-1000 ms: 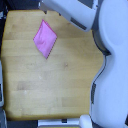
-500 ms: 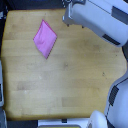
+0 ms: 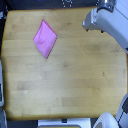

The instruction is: Folding a cloth

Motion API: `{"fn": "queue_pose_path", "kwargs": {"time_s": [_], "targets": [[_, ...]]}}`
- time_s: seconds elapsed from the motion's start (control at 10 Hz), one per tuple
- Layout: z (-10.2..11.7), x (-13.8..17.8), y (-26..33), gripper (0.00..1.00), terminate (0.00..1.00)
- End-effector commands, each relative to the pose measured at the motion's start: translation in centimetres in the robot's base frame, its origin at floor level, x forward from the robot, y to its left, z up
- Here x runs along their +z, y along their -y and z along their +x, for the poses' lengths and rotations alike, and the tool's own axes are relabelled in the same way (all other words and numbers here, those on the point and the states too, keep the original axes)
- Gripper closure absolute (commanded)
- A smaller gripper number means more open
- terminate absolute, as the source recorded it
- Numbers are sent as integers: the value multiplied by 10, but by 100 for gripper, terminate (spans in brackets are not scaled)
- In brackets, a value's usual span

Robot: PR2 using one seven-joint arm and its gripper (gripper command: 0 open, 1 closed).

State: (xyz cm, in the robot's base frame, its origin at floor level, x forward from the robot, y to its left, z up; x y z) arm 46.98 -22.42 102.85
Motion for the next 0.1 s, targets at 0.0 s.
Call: {"fn": "queue_pose_path", "kwargs": {"time_s": [0.0], "targets": [[25,-10,82,0,100]]}}
